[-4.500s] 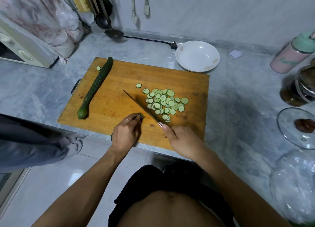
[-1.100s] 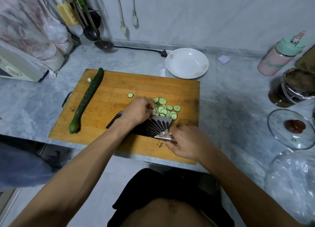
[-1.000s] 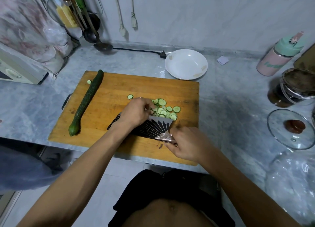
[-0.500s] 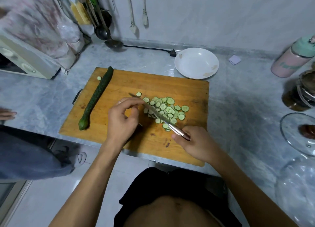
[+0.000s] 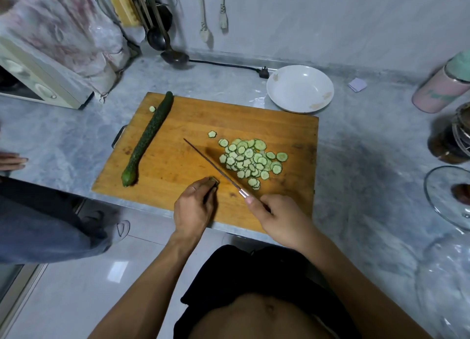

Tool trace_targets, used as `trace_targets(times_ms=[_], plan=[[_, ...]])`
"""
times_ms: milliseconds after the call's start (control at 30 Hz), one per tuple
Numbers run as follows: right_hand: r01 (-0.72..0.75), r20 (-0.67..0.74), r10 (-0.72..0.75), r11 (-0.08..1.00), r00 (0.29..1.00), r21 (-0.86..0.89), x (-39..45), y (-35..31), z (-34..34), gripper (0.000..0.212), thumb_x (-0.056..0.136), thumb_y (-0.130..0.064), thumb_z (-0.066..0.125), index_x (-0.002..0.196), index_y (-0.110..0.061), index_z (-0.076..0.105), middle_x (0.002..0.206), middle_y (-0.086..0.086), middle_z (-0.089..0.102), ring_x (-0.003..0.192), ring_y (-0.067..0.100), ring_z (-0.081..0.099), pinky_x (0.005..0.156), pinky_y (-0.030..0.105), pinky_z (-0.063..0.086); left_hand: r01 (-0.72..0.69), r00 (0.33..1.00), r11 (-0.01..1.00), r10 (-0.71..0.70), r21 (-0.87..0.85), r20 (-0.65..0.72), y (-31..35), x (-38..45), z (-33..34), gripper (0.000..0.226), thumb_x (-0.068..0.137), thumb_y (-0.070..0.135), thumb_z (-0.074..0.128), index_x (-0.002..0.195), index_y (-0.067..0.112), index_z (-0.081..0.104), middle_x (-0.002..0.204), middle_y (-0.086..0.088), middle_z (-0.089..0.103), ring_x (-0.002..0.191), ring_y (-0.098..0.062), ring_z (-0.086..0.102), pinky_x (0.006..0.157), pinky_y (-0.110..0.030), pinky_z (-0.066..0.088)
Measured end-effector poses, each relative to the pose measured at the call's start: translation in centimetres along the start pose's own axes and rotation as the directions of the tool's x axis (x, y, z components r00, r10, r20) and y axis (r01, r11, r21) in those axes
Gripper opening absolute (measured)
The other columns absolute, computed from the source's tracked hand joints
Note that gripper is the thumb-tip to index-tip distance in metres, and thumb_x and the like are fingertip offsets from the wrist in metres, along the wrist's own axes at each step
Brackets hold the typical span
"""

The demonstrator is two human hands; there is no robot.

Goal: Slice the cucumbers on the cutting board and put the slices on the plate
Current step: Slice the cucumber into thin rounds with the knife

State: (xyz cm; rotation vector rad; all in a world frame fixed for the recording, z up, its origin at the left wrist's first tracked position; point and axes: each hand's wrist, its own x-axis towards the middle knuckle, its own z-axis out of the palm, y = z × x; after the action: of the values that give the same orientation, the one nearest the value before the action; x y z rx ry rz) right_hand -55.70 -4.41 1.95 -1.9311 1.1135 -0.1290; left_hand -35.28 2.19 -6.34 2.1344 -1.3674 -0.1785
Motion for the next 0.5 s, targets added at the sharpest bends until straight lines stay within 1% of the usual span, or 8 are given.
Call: trace_targets(times_ms=[33, 100, 167, 233, 300, 400, 434, 500], plan=[[0.015, -0.003, -0.015, 1.0, 1.0, -0.017, -0.2, -0.1, 0.3, 0.053, 0.1, -0.053, 0.042, 0.06, -0.018, 0.043, 0.055, -0.003, 0.043, 0.051, 0.011, 0.044, 0.048, 0.027, 0.028, -0.008, 1.0, 1.0, 0.008, 0.006, -0.005, -0.2, -0.1, 0.1, 0.024, 0.089, 0.026, 0.062, 0.107, 0.015, 0.076, 0.113, -0.002, 0.073, 0.095, -0.023, 0.071, 0.071, -0.032, 0.058], [0.035, 0.011, -0.035, 0.998, 0.999, -0.047, -0.6, -0.4, 0.5, 0.05, 0.1, -0.053, 0.041, 0.061, -0.021, 0.041, 0.058, -0.002, 0.046, 0.054, 0.01, 0.046, 0.048, 0.027, 0.028, -0.03, 1.0, 0.999, 0.03, 0.022, -0.002, -0.3, -0.2, 0.1, 0.024, 0.089, 0.024, 0.061, 0.104, 0.013, 0.076, 0.11, -0.003, 0.074, 0.093, -0.023, 0.071, 0.067, -0.032, 0.057], [0.042, 0.041, -0.039, 0.997, 0.998, -0.068, -0.8, -0.9, 0.7, 0.049, 0.1, -0.054, 0.038, 0.062, -0.023, 0.041, 0.062, -0.003, 0.047, 0.059, 0.01, 0.047, 0.052, 0.029, 0.03, -0.043, 0.999, 0.998, 0.044, 0.046, -0.007, -0.1, -0.1, -0.1, 0.017, 0.085, 0.014, 0.065, 0.097, 0.011, 0.076, 0.103, -0.003, 0.075, 0.084, -0.026, 0.071, 0.061, -0.03, 0.054], [0.033, 0.076, -0.027, 0.996, 0.997, -0.081, -1.0, -1.3, 0.7, 0.05, 0.1, -0.055, 0.036, 0.063, -0.023, 0.042, 0.064, -0.003, 0.048, 0.06, 0.011, 0.049, 0.054, 0.032, 0.034, -0.022, 1.0, 0.998, 0.022, 0.061, -0.002, 0.1, -0.2, 0.0, 0.014, 0.078, 0.001, 0.071, 0.088, 0.01, 0.076, 0.093, -0.006, 0.075, 0.071, -0.03, 0.069, 0.056, -0.03, 0.052], [0.023, 0.097, -0.014, 0.995, 0.995, -0.093, -1.2, -1.7, 0.7, 0.05, 0.101, -0.055, 0.035, 0.065, -0.021, 0.042, 0.065, -0.003, 0.048, 0.06, 0.012, 0.049, 0.055, 0.034, 0.037, 0.007, 1.0, 0.998, -0.007, 0.058, -0.003, 0.1, -0.3, 0.1, 0.016, 0.075, -0.003, 0.072, 0.085, 0.009, 0.075, 0.089, -0.007, 0.074, 0.067, -0.032, 0.067, 0.055, -0.03, 0.05], [-0.007, 0.104, 0.016, 0.997, 0.994, -0.083, -1.2, -2.0, 0.6, 0.049, 0.102, -0.053, 0.034, 0.065, -0.022, 0.042, 0.068, -0.003, 0.049, 0.063, 0.011, 0.05, 0.057, 0.034, 0.039, 0.005, 1.0, 0.999, -0.005, 0.038, -0.005, -0.1, -0.4, 0.3, 0.015, 0.082, 0.006, 0.066, 0.093, 0.01, 0.076, 0.101, -0.004, 0.074, 0.078, -0.029, 0.07, 0.06, -0.033, 0.056], [-0.024, 0.109, 0.032, 0.997, 0.993, -0.073, -1.1, -2.1, 0.6, 0.048, 0.102, -0.054, 0.033, 0.066, -0.023, 0.042, 0.07, -0.003, 0.05, 0.065, 0.011, 0.05, 0.057, 0.034, 0.039, 0.002, 1.0, 0.999, -0.002, 0.032, -0.008, 0.0, -0.4, 0.3, 0.018, 0.085, 0.012, 0.062, 0.096, 0.01, 0.076, 0.106, -0.003, 0.074, 0.083, -0.028, 0.071, 0.063, -0.034, 0.057], [-0.057, 0.127, 0.064, 0.997, 0.99, -0.057, -0.8, -2.3, 0.7, 0.048, 0.102, -0.055, 0.03, 0.067, -0.024, 0.042, 0.075, -0.002, 0.051, 0.072, 0.014, 0.051, 0.063, 0.034, 0.038, 0.008, 1.0, 1.0, -0.007, 0.028, -0.014, 0.1, -0.3, 0.3, 0.027, 0.086, 0.021, 0.056, 0.098, 0.011, 0.077, 0.11, -0.003, 0.074, 0.089, -0.026, 0.071, 0.067, -0.035, 0.058]])
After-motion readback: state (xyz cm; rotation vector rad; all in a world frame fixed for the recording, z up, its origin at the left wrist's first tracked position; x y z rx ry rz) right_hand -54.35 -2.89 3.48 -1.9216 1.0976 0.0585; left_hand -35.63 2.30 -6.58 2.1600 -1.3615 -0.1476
